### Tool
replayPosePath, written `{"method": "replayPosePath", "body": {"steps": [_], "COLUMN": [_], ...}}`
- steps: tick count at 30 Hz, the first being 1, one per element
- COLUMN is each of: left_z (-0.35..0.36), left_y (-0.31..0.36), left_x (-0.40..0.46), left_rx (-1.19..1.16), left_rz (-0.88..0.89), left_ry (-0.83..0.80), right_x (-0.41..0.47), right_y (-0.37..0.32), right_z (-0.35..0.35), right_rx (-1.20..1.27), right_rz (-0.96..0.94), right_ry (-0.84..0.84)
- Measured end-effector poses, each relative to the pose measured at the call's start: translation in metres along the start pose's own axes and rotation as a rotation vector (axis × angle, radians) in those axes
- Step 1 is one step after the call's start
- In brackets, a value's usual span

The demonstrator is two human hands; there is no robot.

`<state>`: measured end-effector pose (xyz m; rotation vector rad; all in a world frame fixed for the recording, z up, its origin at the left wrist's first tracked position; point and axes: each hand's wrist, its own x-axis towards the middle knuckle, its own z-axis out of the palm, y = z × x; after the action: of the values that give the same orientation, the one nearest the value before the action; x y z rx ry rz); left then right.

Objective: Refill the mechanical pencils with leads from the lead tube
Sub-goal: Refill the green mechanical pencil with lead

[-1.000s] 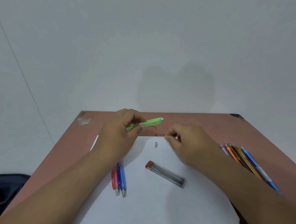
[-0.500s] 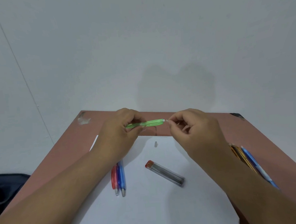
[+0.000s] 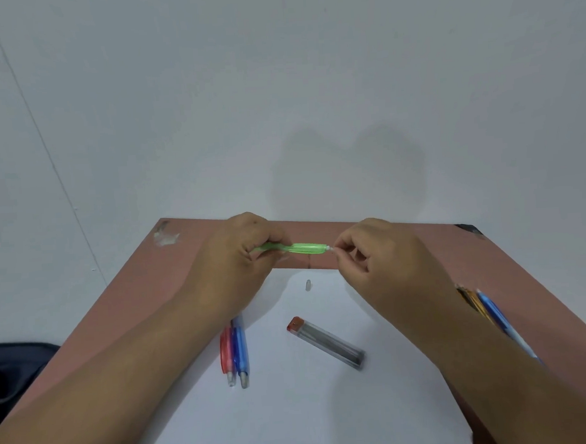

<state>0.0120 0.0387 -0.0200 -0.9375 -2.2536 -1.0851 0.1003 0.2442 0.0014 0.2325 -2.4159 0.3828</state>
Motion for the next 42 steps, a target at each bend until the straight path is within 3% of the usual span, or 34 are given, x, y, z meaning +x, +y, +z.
{"method": "replayPosePath", "body": {"steps": [6, 11, 19, 21, 25, 30, 32, 37, 42], "left_z": [-0.001, 0.001, 0.002, 0.002, 0.001, 0.002, 0.002, 0.001, 0.001], "left_y": [-0.001, -0.002, 0.002, 0.001, -0.002, -0.004, -0.004, -0.002, 0.002], "left_x": [0.0, 0.0, 0.001, 0.002, 0.002, 0.002, 0.001, 0.002, 0.001], "left_rx": [0.099, 0.051, -0.054, -0.055, -0.063, -0.04, -0.035, -0.05, -0.07], "left_rz": [0.108, 0.069, -0.135, -0.185, -0.202, -0.168, -0.177, -0.184, -0.152], "left_ry": [-0.03, -0.017, -0.053, -0.05, -0.048, -0.04, -0.045, -0.054, -0.061], "right_x": [0.0, 0.001, 0.0, -0.001, -0.003, 0.0, 0.0, 0.002, 0.003], "right_y": [0.003, 0.001, -0.007, -0.006, -0.008, -0.014, -0.013, -0.012, -0.021], "right_z": [-0.005, -0.004, 0.01, 0.016, 0.03, 0.037, 0.034, 0.014, 0.008], "right_rx": [-0.042, 0.025, 0.466, 0.415, 0.201, 0.128, 0.192, 0.586, 0.836], "right_rz": [-0.062, 0.007, 0.409, 0.423, 0.276, 0.254, 0.329, 0.577, 0.621], "right_ry": [-0.126, -0.127, 0.023, -0.056, -0.294, -0.362, -0.29, 0.077, 0.132]}}
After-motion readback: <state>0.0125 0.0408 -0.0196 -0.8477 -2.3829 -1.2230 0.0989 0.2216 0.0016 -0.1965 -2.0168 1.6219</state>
